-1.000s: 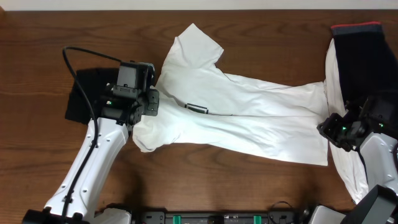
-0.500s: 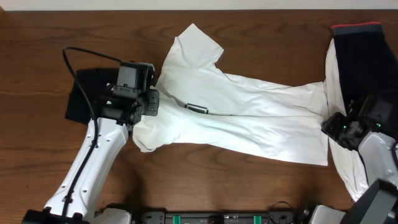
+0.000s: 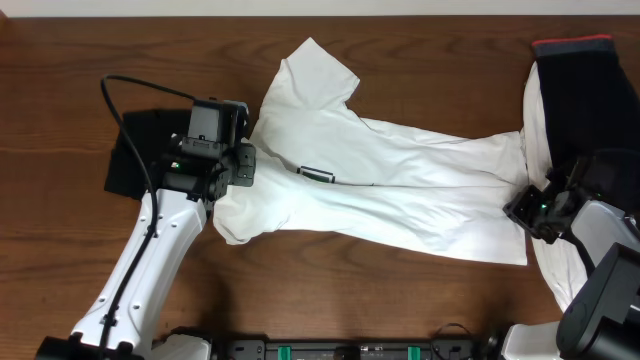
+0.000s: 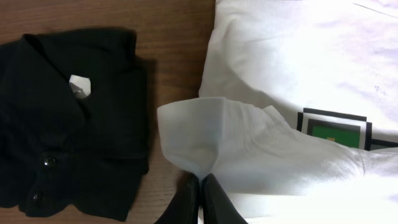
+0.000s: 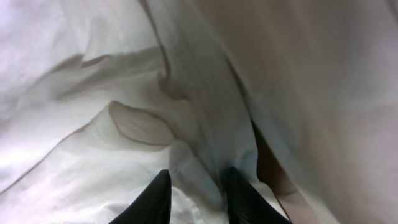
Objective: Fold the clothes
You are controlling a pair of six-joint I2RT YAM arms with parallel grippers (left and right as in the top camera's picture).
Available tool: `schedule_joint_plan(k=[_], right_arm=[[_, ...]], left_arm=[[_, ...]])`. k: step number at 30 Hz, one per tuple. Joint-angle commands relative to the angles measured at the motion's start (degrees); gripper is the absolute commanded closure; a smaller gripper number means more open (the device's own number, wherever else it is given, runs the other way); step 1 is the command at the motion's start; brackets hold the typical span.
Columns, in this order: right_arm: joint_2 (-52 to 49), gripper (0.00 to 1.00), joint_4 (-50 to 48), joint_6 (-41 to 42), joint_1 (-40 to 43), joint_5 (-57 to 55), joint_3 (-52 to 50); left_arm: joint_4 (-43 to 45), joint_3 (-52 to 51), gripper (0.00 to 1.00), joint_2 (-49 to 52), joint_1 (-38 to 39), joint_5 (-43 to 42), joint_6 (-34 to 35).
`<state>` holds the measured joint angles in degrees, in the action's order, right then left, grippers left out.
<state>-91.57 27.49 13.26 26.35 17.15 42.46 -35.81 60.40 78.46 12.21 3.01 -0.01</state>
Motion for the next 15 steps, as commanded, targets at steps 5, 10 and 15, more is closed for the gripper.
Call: schedule_joint_plan(k=[5,10,15], right_arm=[[-0.46,0.84,0.46,-0.7,0.24,1.75,-0.39],[2.43,0.78,1.07,-0.66,0.39,-0.24,-0.28],[7.21,0.81,2.05,-0.66,0.37,-0.15,-0.07]], left_arm=[[-0.13,1.25,0.94,0.0,-0.02,0.7,-0.31],[-0.13,1.25,0.94,0.0,-0.02,0.7,-0.31],[-0.13,1.22,0.94,0.0,-0.02,0.7,-0.31]])
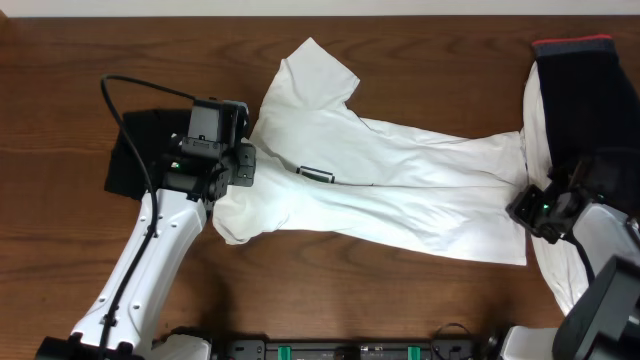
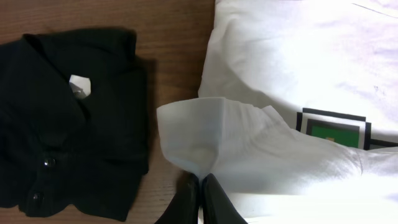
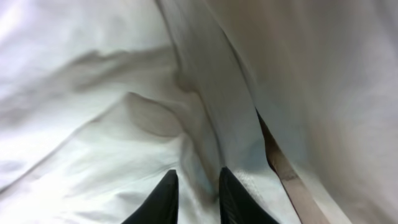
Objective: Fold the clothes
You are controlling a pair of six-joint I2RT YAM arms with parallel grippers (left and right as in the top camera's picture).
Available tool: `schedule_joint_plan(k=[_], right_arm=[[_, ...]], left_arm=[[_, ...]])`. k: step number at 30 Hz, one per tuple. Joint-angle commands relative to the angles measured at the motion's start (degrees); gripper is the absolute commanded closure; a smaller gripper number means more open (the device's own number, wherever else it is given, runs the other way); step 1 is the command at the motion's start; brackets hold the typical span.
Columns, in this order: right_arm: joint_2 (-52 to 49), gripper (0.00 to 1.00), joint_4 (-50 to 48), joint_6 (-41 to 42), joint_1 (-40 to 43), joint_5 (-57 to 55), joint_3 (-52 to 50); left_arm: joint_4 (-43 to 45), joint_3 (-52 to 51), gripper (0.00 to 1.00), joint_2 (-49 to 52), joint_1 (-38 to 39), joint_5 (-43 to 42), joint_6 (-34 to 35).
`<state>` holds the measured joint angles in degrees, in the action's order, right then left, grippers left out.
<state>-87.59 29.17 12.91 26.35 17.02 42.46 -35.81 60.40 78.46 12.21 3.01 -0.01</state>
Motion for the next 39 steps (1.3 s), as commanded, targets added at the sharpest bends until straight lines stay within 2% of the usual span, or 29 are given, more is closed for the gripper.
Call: schedule_joint_plan(k=[1,4,8,11,16,26,30,39], right_arm=[[3.82,0.8,0.72,-0.31,0.33,-0.04,-0.07],[3.93,0.73,1.6,-0.31,0.26,-0.31,-0.17],[3.04,0.73,1.68,-0.28,0.26,-1.79,-0.31],[1.9,0.67,1.84,-0.24,0.26,-4.28,-0.33],[-0.98,0.66,1.73,-0.02,0.24,-4.98,-0.33],[-2.73,0.86,0.98,0.31,0.22,-1.05,-0.33],[-2.64,0.99,0.98,0.31,0.26,0.13,-0.13],[5.38,0.99,5.31,-0.17,0.26,5.07,1.64]], left_arm=[[-0.13,1.25,0.94,0.0,-0.02,0.7,-0.31],[-0.15,1.25,0.94,0.0,-0.02,0.7,-0.28],[-0.17,1.25,0.94,0.0,-0.02,0.68,-0.28],[-0.35,1.25,0.94,0.0,-0.02,0.68,-0.28],[-0.59,1.25,0.94,0.0,-0.02,0.7,-0.28],[-0.59,1.22,0.94,0.0,-0.02,0.68,-0.28],[-0.59,1.25,0.94,0.0,-0.02,0.68,-0.31],[-0.94,1.51,0.94,-0.44,-0.02,0.68,-0.09]])
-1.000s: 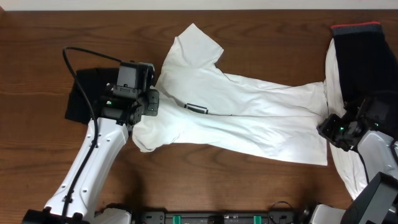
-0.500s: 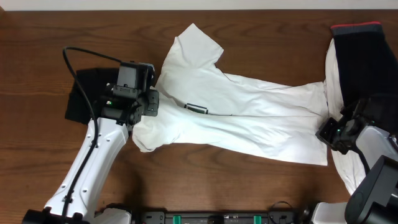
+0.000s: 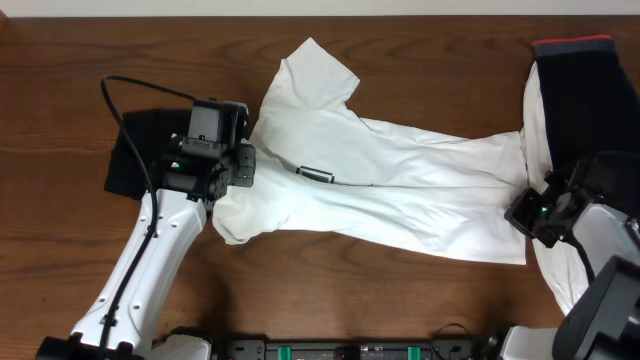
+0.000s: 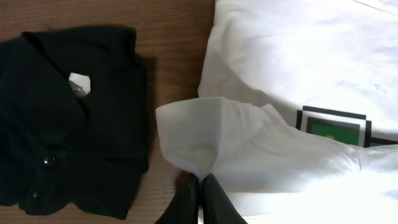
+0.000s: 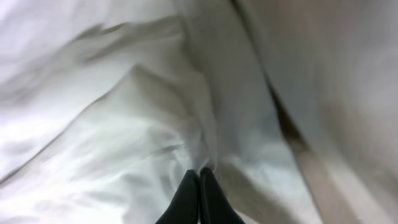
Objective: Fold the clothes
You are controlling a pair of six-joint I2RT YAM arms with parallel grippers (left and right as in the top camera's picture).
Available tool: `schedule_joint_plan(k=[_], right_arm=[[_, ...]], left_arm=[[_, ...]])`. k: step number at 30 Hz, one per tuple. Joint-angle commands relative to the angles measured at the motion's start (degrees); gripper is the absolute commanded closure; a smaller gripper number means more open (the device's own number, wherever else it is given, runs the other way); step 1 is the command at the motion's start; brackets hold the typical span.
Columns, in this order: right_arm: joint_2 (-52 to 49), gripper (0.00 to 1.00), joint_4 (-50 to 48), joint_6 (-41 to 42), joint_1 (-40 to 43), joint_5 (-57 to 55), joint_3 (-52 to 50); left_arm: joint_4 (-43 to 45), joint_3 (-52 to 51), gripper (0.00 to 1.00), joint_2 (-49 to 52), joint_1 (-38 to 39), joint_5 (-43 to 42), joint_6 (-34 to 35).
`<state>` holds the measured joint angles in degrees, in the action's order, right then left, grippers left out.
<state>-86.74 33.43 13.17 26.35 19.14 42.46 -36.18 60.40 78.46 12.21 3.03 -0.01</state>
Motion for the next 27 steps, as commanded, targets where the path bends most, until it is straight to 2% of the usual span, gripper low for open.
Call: schedule_joint_plan(k=[1,5,10,14,18,24,27], right_arm=[[6.6,0.99,2.05,-0.59,0.26,2.95,1.73],[14.29,0.99,6.08,0.04,0.28,1.01,1.73],[21.18,0.99,13.64,4.04,0.28,-9.84,1.73],[21.59,0.99,15.98,4.04,0.28,-10.82,1.75],[21.59,0.99,16.17,4.07,0.28,-10.82,1.75],[21.59,0.99,18.43,5.7,0.57,-12.13,2.03],[21.73,0.99,19.26,1.33,0.76,-5.2,3.08]], left_arm=[[-0.87,1.84,0.94,-0.9,-0.02,0.66,-0.07],[-1.36,3.39,0.94,-3.82,-0.02,0.66,0.48],[-4.79,4.26,0.94,-8.76,-0.02,0.66,1.22],[-8.55,4.26,0.94,-11.65,-0.02,1.18,2.47],[-10.05,4.26,0.94,-15.15,-0.02,7.02,6.8],[-11.85,4.26,0.94,-18.21,-0.02,9.22,7.96],[-13.68,4.26,0.94,-18.34,-0.02,11.78,8.28]])
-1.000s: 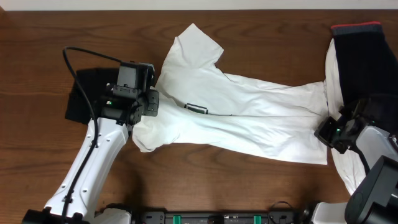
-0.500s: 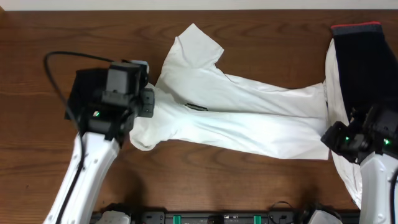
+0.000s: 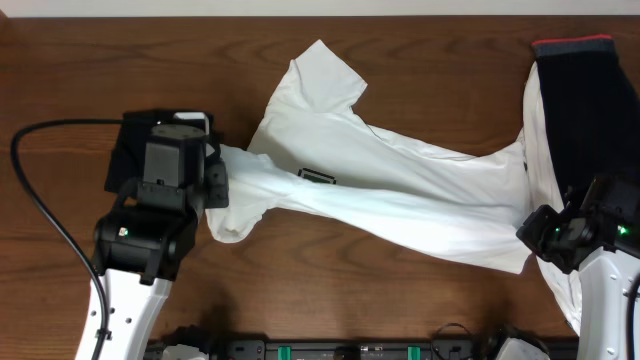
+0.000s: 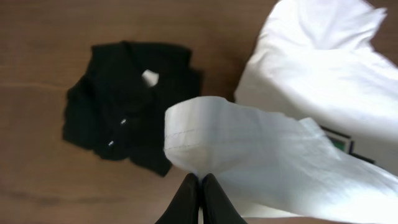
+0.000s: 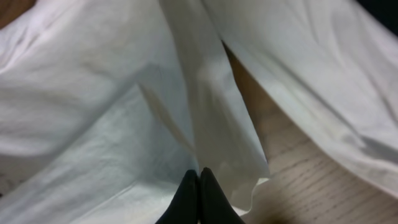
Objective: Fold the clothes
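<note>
A white T-shirt (image 3: 380, 190) with a small green chest label (image 3: 319, 177) is stretched across the table between my two arms, lifted into a narrow band. My left gripper (image 3: 214, 188) is shut on its sleeve (image 4: 217, 130) at the left end; the fingertips (image 4: 200, 186) pinch the sleeve's edge well above the table. My right gripper (image 3: 540, 232) is shut on the shirt's hem (image 5: 211, 130) at the right end, fingertips (image 5: 199, 180) closed on the fabric.
A folded black shirt (image 3: 135, 160) lies on the wooden table (image 3: 420, 50) left of the white shirt, also visible below my left wrist (image 4: 127, 106). A black garment with a red edge (image 3: 580, 90) and more white cloth (image 3: 555, 280) lie at the right edge.
Both grippers have risen with the shirt. The left one now holds the sleeve high and further left; the shirt is pulled taut and narrower, partly off the table.
The left gripper stayed shut on the sleeve, low by the black shirt, through all earlier moments. The right gripper was open over the hem, then narrower, then shut on it. Now both ends are raised and the shirt is stretched between them.
</note>
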You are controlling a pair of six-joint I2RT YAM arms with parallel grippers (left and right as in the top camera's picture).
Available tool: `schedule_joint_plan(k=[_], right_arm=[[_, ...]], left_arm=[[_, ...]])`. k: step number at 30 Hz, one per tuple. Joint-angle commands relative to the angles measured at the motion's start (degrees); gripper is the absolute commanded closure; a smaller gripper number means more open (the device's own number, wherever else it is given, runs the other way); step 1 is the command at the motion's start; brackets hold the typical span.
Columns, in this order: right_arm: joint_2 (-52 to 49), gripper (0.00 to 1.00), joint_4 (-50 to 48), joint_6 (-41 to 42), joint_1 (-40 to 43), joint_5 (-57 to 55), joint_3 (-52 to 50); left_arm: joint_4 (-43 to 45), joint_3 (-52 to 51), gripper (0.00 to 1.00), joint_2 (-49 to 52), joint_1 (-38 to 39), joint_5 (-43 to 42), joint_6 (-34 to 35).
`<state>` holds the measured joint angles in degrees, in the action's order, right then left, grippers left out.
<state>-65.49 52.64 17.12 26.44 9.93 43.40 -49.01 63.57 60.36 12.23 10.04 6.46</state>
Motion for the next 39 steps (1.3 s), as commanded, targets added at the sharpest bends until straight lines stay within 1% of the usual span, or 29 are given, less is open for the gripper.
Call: schedule_joint_plan(k=[1,5,7,8,10,11,13,16,17,20,21,22,24,27,30,32,36,37,39], right_arm=[[0.57,0.99,-0.13,-5.66,0.68,7.87,2.62],[1.88,0.99,-2.89,-11.26,0.68,17.18,3.85],[2.93,0.99,-5.81,-15.58,0.68,24.87,3.85],[3.37,0.99,-6.43,-14.03,0.7,23.58,3.87],[4.31,0.99,-6.58,-6.12,0.72,16.9,3.87],[4.87,0.99,-6.93,-6.23,0.72,16.9,3.87],[5.73,0.99,-7.72,-10.49,0.72,21.29,3.87],[6.8,0.99,-7.06,-8.11,0.72,18.99,3.91],[6.99,0.99,-7.02,-9.03,0.72,20.41,3.91],[6.99,0.99,-6.64,-20.2,0.72,31.26,3.91],[6.99,0.98,-6.54,-20.48,0.72,30.53,3.91],[6.99,0.98,-6.51,-17.9,0.72,27.43,3.91],[6.99,0.99,-5.33,-10.16,0.72,19.41,3.91],[6.99,0.98,-2.19,-7.58,0.72,13.31,3.91],[6.99,0.98,3.5,0.59,0.72,3.63,3.91],[6.99,0.99,6.19,3.78,0.72,-0.17,3.91],[6.99,0.99,7.98,3.98,0.72,-0.24,3.91],[6.99,0.99,8.55,3.5,0.72,2.34,3.93],[6.99,0.99,10.38,-0.35,0.72,9.01,4.15]], left_arm=[[-1.44,1.07,0.94,-0.24,-0.04,5.25,1.81],[-1.86,1.07,0.94,-0.24,-0.04,5.97,1.84],[-1.53,1.07,0.94,-0.26,-0.04,6.29,1.84],[-1.49,1.07,0.94,-0.26,-0.04,6.86,1.84],[-1.57,1.07,0.94,-0.26,-0.04,9.22,2.67],[-1.7,1.07,0.94,-0.31,-0.04,9.77,2.67],[-1.95,1.07,0.94,-0.46,-0.04,10.19,2.67],[-1.92,1.07,0.94,-0.68,-0.04,10.19,2.64],[-1.95,1.07,0.94,-0.66,-0.04,10.19,2.64],[-1.95,1.07,0.94,-0.66,-0.04,10.19,2.62],[-1.95,1.07,0.94,-0.66,-0.04,10.19,2.62],[-1.95,1.07,0.94,-0.66,-0.04,10.19,2.62],[-1.95,1.07,0.94,-0.66,-0.04,10.19,2.64],[-2.01,1.07,0.94,-0.66,-0.04,10.19,2.62],[-2.4,1.07,0.94,-0.66,-0.04,10.19,2.62],[-2.71,1.07,0.94,-0.66,-0.04,10.19,2.64],[-2.95,1.07,0.94,-0.66,-0.04,10.19,2.64],[-3.08,1.07,0.94,-0.68,-0.04,10.19,2.64],[-3.74,1.09,0.94,-0.7,-0.04,10.19,2.64]])
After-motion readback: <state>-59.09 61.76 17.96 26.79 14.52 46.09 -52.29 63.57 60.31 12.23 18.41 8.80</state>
